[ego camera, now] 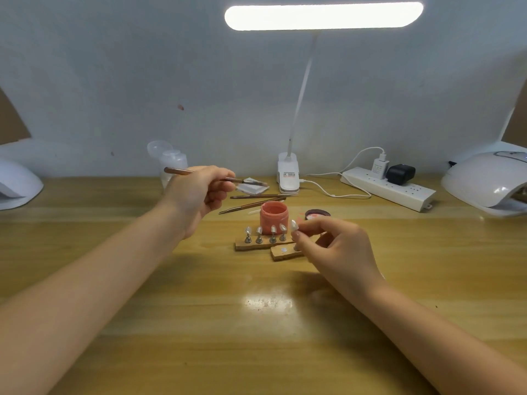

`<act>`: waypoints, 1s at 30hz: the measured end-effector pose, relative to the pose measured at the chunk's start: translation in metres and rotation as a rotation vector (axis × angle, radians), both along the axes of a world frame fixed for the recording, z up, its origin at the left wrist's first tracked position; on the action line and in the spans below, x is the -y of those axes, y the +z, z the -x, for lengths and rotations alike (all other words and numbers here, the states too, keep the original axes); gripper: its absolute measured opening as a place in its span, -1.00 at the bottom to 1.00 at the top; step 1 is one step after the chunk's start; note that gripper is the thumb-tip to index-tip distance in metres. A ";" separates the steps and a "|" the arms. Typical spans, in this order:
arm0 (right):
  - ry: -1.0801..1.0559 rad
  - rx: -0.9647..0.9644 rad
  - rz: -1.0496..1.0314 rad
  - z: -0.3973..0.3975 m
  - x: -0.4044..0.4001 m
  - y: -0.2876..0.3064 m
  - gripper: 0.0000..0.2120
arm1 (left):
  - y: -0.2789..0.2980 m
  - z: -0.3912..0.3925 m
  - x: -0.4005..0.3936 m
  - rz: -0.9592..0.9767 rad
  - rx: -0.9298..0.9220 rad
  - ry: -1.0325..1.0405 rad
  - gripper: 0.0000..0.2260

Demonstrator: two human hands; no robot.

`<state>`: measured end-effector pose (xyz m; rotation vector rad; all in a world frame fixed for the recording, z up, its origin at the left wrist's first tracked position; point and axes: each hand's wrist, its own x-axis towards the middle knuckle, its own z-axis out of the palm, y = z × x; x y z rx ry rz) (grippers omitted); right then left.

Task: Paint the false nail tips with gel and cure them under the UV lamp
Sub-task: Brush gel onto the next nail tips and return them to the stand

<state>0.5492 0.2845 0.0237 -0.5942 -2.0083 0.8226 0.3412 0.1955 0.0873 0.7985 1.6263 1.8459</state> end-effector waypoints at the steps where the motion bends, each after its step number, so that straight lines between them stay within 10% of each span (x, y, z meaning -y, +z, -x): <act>1: 0.006 -0.029 0.021 0.000 0.000 0.003 -0.89 | -0.002 -0.008 0.006 -0.069 -0.026 -0.017 -0.85; 16: -0.005 -0.162 0.020 -0.005 0.000 0.015 -0.78 | -0.038 -0.081 0.045 -0.313 -0.787 -0.058 -0.86; 30: 0.001 -0.166 -0.003 -0.005 -0.001 0.014 -0.79 | -0.040 -0.083 0.048 -0.345 -0.793 -0.086 -0.87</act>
